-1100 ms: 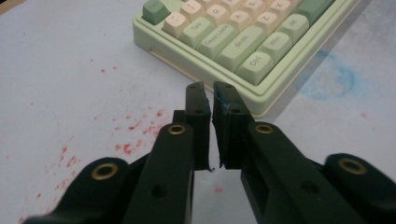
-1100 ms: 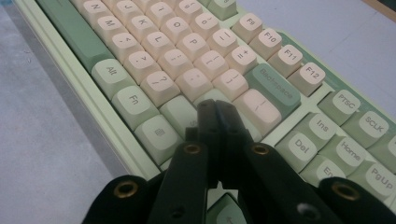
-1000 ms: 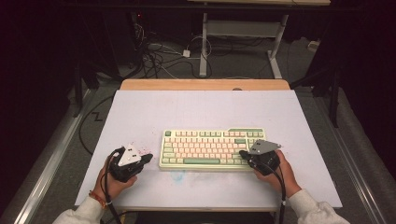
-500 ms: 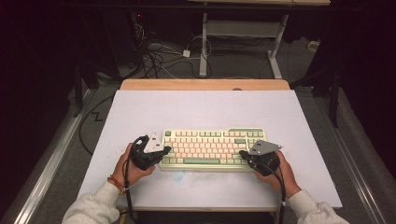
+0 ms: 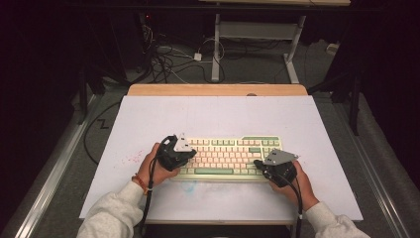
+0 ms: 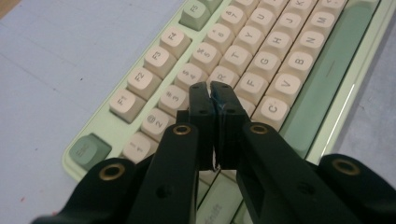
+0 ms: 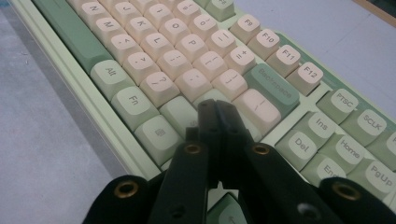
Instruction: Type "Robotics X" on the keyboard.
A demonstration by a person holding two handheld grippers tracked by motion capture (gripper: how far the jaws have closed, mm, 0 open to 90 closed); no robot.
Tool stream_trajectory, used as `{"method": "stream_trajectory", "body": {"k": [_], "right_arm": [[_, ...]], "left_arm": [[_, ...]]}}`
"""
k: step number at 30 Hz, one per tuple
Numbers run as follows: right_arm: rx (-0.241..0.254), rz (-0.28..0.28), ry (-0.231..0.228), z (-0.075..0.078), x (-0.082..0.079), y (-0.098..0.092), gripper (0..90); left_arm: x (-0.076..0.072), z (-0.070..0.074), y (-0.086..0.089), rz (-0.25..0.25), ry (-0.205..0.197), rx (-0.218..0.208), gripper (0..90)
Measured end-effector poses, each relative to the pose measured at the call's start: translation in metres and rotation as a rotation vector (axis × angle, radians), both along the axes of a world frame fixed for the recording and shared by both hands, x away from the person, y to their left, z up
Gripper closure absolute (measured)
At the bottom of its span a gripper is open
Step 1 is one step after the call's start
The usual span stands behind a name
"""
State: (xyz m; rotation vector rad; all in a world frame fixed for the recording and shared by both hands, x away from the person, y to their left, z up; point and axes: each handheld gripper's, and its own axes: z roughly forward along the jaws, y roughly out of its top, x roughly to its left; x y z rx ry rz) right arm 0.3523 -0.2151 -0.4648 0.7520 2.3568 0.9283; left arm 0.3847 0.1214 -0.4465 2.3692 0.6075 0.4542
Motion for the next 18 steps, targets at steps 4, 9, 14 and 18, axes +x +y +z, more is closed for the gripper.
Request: {"method": "stream_trajectory", "body": {"k": [4,9,14,18], "right_arm": [[0.001,-0.001,0.0,0.0,0.0,0.0,90.0],[0.0,-0.003,-0.001,0.0,0.0,0.0,90.0],[-0.001,0.0,-0.001,0.0,0.0,0.0,90.0],[-0.001,0.0,-0.002,0.0,0.0,0.0,90.0]], "left_arm": [[0.005,0.0,-0.011,-0.015,0.003,0.005,85.6],[0.012,-0.001,-0.023,-0.025,0.014,0.009,86.8],[0.017,-0.004,-0.029,-0.027,0.023,0.017,86.1],[0.017,-0.004,-0.029,-0.027,0.025,0.012,85.8]]}}
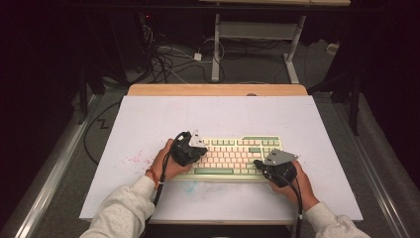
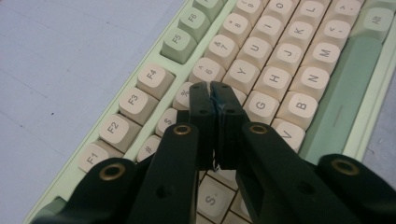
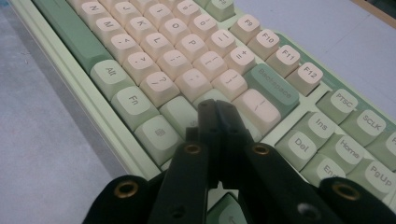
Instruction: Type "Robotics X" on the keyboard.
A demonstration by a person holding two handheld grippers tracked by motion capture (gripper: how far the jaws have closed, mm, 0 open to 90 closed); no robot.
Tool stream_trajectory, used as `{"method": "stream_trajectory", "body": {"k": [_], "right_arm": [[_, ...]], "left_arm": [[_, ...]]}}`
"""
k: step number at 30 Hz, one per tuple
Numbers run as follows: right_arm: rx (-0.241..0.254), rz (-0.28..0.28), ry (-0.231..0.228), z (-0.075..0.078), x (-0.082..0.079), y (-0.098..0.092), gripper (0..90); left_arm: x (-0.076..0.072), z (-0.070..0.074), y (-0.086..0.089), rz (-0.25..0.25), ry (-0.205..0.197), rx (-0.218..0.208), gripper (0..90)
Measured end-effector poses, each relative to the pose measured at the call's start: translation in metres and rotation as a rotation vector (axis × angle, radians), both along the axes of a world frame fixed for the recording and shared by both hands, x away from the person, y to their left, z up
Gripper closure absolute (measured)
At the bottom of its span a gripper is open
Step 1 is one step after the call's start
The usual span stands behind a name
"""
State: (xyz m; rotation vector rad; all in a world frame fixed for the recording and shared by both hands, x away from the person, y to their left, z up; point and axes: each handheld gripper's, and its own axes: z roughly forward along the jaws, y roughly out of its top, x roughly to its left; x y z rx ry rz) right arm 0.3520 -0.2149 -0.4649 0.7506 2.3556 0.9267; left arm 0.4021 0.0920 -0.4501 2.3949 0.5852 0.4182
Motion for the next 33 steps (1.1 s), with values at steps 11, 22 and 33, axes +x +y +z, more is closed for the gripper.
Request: {"method": "stream_trajectory", "body": {"k": [11,22,33], "right_arm": [[-0.006,0.002,-0.002,0.0002,-0.0001,0.0004,90.0],[-0.009,0.002,-0.003,0.0003,-0.0003,0.0008,90.0],[-0.011,0.001,-0.005,0.0002,-0.0006,0.0011,90.0]], "left_arm": [[-0.0013,0.0031,-0.0041,-0.017,-0.013,-0.004,86.6],[-0.0019,0.0029,-0.0026,-0.018,-0.004,0.001,86.7],[-0.0002,0.0011,-0.002,-0.008,-0.003,0.015,86.4]]}}
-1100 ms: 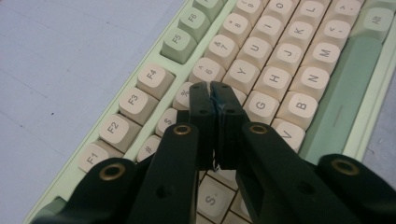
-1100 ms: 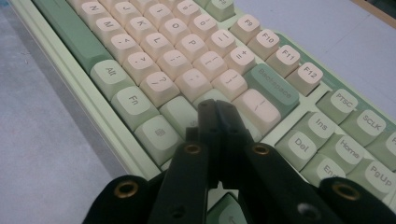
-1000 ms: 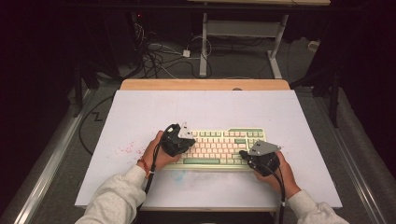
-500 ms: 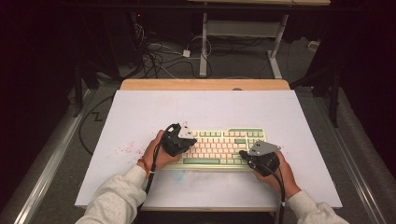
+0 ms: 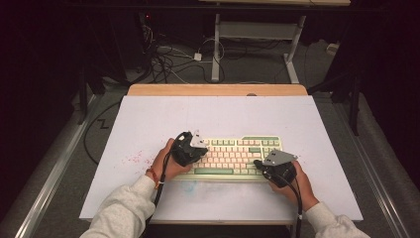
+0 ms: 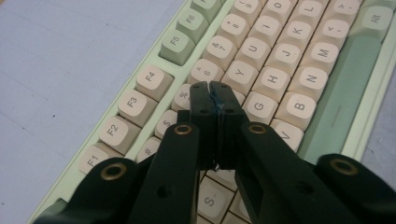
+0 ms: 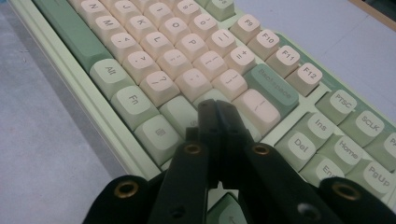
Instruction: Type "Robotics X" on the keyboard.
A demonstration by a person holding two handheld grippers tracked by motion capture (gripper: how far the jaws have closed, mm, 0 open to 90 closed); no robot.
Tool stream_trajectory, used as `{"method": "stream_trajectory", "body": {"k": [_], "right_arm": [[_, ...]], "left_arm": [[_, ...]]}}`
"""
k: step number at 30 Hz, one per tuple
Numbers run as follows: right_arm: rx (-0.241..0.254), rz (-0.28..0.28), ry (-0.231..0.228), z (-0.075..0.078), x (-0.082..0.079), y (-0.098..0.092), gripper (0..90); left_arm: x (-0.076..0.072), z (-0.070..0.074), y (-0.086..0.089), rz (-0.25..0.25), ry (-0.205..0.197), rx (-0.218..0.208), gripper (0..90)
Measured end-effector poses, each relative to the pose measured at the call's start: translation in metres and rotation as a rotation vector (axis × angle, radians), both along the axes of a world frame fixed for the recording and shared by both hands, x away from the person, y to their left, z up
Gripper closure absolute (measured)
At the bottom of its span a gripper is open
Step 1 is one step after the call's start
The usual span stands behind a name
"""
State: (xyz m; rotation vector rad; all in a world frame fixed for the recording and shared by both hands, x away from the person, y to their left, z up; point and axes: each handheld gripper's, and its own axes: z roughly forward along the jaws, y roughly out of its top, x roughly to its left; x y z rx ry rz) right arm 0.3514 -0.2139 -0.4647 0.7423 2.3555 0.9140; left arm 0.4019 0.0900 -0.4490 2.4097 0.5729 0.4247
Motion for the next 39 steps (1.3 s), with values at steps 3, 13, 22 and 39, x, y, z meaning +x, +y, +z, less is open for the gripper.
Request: {"method": "stream_trajectory", "body": {"k": [3,13,22,39], "right_arm": [[0.0,0.0,0.001,0.0,0.0,0.0,90.0],[0.003,0.006,-0.01,0.004,-0.002,0.001,90.0],[0.039,0.008,-0.037,0.017,-0.008,-0.003,90.0],[0.056,0.03,-0.038,0.025,-0.011,0.001,90.0]], "left_arm": [[0.001,-0.001,-0.001,0.001,0.007,0.008,86.4],[-0.005,0.006,0.003,0.006,-0.047,-0.013,85.6],[-0.021,0.022,0.024,-0.003,-0.134,-0.107,70.4],[-0.056,0.0,0.081,0.129,-0.241,-0.133,21.8]]}}
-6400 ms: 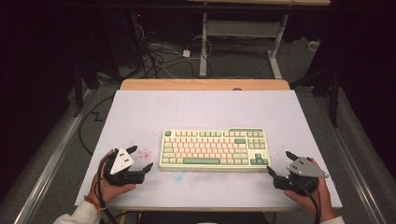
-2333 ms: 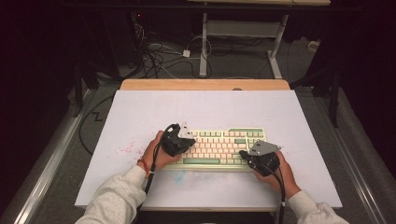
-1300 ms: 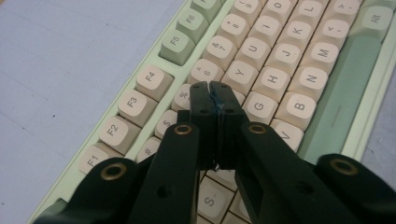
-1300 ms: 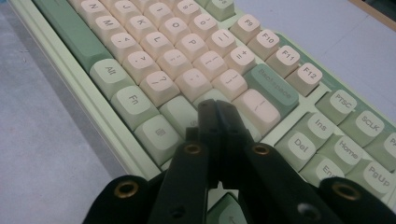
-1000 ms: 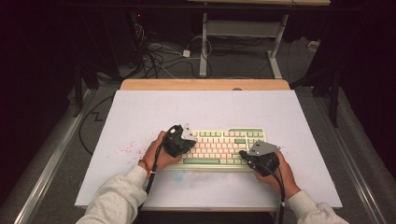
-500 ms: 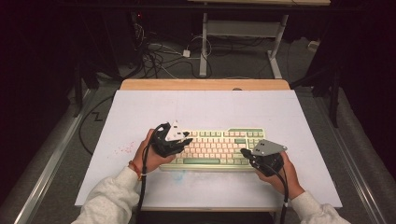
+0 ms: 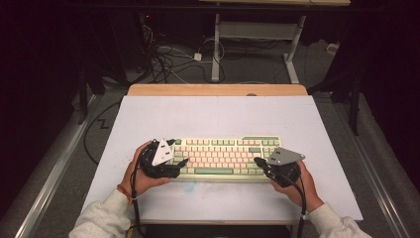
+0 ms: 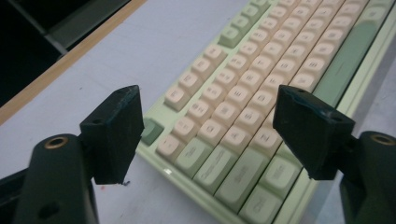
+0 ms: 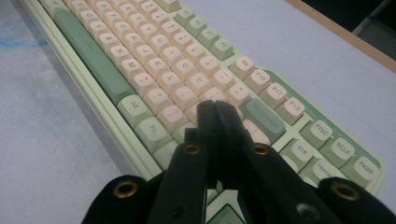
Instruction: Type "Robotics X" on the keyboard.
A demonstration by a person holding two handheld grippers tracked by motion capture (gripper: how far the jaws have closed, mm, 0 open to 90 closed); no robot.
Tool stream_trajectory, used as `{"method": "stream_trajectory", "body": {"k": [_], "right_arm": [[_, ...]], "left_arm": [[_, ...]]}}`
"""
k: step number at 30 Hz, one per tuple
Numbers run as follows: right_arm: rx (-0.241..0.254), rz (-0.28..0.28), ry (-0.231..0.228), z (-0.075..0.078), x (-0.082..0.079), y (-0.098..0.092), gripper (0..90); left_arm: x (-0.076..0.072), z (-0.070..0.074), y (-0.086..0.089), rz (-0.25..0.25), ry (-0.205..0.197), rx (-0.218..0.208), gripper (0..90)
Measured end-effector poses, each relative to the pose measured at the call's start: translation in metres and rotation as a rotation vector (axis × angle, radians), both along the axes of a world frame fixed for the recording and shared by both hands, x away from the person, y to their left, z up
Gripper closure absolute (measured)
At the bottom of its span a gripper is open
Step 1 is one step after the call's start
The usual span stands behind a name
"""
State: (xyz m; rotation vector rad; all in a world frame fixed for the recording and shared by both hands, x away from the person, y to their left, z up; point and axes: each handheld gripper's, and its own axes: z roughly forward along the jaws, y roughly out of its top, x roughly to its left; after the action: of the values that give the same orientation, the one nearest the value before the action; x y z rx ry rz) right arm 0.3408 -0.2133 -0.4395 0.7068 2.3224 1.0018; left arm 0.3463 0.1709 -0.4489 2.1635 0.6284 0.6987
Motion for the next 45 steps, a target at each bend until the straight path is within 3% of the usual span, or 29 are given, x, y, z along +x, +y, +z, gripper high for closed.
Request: {"method": "stream_trajectory", "body": {"k": [2,4,7,9,12,18,23,28,35,36,42,45], "right_arm": [[-0.002,0.003,0.0,0.0,0.002,0.002,90.0],[-0.003,0.005,0.006,-0.001,0.003,0.004,90.0],[-0.002,0.008,0.008,0.0,0.006,0.008,90.0],[-0.002,0.013,0.011,0.0,0.009,0.011,90.0],[-0.007,0.018,0.014,0.0,0.015,0.018,90.0],[-0.017,0.03,0.032,-0.004,0.029,0.036,90.0],[-0.022,0.037,0.045,-0.006,0.036,0.046,89.7],[-0.034,0.046,0.056,-0.009,0.043,0.058,89.5],[-0.04,0.049,0.055,-0.012,0.05,0.069,89.4],[-0.059,0.05,0.054,-0.013,0.052,0.071,89.7],[-0.09,0.033,0.083,-0.019,0.057,0.073,90.0],[-0.073,0.036,0.09,-0.016,0.057,0.071,90.0]], "left_arm": [[-0.004,-0.002,0.007,0.01,0.003,0.008,21.9],[-0.007,-0.005,0.014,0.021,0.021,-0.022,21.5],[-0.013,-0.011,0.021,0.051,0.018,0.009,20.2],[-0.017,-0.016,0.026,0.063,0.03,0.001,19.0],[-0.021,-0.021,0.032,0.058,0.055,-0.001,19.1],[-0.029,-0.025,0.041,0.077,0.064,-0.014,19.1],[-0.035,-0.027,0.045,0.084,0.088,0.005,19.1],[-0.04,-0.025,0.046,0.053,0.081,0.024,19.2],[-0.039,-0.025,0.047,0.076,0.086,0.02,17.7],[-0.039,-0.026,0.046,0.08,0.084,0.026,16.7],[-0.039,-0.026,0.046,0.075,0.089,0.019,16.9],[-0.039,-0.027,0.048,0.083,0.091,0.018,18.8]]}}
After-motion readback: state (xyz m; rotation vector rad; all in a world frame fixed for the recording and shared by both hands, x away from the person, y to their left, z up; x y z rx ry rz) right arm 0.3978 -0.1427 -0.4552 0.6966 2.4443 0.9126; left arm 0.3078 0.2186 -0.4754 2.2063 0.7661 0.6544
